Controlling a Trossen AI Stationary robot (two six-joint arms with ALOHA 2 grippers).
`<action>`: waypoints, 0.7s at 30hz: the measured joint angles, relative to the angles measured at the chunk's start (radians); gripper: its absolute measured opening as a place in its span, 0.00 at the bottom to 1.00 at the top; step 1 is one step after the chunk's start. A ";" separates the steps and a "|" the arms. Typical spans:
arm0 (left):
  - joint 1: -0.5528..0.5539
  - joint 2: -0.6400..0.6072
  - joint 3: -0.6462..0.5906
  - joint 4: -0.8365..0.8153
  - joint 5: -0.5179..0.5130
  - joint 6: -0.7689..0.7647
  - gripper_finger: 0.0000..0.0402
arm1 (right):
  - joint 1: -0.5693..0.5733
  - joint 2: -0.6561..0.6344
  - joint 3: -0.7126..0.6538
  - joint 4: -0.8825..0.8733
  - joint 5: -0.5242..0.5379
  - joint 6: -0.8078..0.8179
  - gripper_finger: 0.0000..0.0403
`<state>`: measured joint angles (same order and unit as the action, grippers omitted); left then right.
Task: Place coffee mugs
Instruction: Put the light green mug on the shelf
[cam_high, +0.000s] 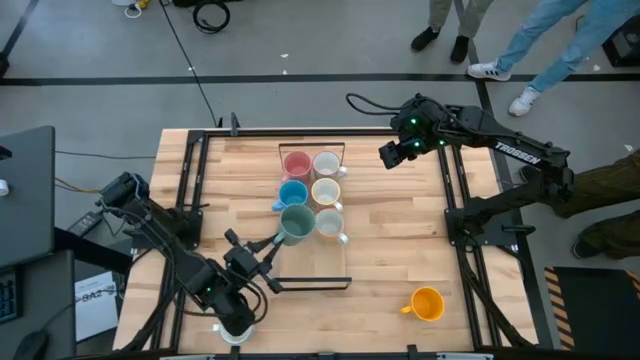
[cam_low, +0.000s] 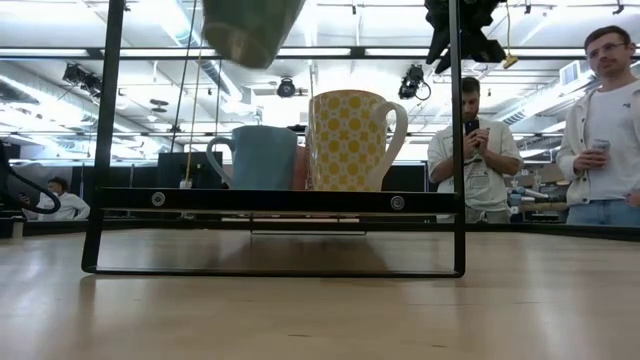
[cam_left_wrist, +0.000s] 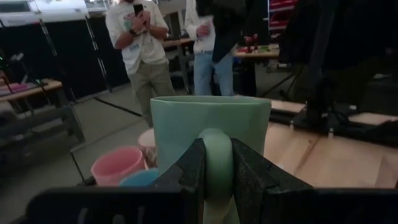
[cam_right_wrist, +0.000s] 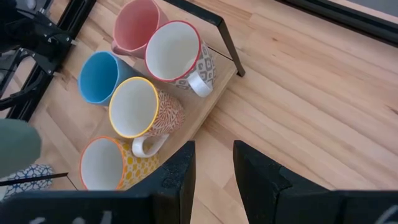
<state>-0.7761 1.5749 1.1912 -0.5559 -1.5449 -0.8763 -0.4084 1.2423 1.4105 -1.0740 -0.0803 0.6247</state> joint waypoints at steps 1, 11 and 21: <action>0.000 0.000 0.000 -0.062 0.013 -0.065 0.15 | 0.000 0.000 0.000 0.000 0.000 0.000 0.28; 0.016 0.000 -0.002 -0.542 0.113 -0.590 0.15 | 0.000 0.000 0.000 0.000 -0.001 0.000 0.28; 0.016 0.000 -0.146 -0.456 0.124 -0.761 0.15 | 0.000 0.000 0.000 0.005 -0.001 0.000 0.28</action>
<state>-0.7605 1.5745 1.0451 -1.0120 -1.4211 -1.6377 -0.4084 1.2427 1.4105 -1.0695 -0.0811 0.6247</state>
